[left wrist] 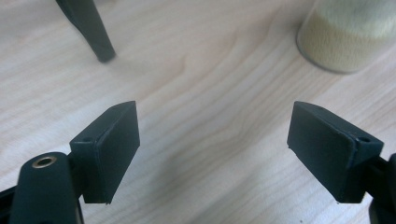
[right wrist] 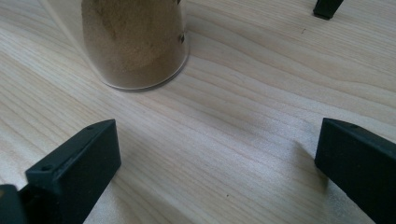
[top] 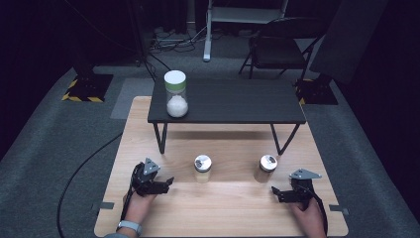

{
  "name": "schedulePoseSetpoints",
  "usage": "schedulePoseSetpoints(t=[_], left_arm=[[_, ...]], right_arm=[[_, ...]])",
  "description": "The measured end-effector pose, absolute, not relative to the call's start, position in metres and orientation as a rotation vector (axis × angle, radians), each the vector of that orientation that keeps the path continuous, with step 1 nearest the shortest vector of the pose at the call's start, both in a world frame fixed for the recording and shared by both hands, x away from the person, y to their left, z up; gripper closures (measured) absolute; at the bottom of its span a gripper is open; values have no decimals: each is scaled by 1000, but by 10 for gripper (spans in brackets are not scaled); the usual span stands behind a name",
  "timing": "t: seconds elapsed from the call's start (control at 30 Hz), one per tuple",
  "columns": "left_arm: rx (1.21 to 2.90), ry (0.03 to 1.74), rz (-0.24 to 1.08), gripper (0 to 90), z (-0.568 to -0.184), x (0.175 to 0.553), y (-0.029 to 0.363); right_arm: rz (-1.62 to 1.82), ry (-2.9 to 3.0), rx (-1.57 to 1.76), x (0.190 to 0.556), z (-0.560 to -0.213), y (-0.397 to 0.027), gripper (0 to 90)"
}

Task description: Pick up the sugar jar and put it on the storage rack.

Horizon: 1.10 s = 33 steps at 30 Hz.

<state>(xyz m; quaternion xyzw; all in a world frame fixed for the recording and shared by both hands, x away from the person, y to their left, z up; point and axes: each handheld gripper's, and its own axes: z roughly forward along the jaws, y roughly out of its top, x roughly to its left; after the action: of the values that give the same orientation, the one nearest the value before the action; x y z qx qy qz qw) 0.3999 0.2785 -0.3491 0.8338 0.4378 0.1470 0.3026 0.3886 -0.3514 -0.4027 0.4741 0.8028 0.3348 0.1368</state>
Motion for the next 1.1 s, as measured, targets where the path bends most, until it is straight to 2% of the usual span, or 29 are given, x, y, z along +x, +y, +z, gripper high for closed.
schedulePoseSetpoints(t=[0.13, 0.47, 0.53, 0.67, 1.1], left_arm=[[2271, 1166, 349, 167, -353, 405, 269], [2218, 1237, 342, 132, -359, 403, 278], [2204, 1222, 396, 112, -366, 397, 279], [2228, 1224, 392, 29, -365, 398, 275], [2237, 1205, 379, 22, -365, 396, 275]], right_arm=[[969, 2323, 1372, 389, -403, -351, 1], [969, 2323, 1372, 389, -403, -351, 1], [969, 2323, 1372, 389, -403, -351, 0], [969, 2323, 1372, 389, -403, -351, 0], [969, 2325, 1371, 389, -403, -351, 0]])
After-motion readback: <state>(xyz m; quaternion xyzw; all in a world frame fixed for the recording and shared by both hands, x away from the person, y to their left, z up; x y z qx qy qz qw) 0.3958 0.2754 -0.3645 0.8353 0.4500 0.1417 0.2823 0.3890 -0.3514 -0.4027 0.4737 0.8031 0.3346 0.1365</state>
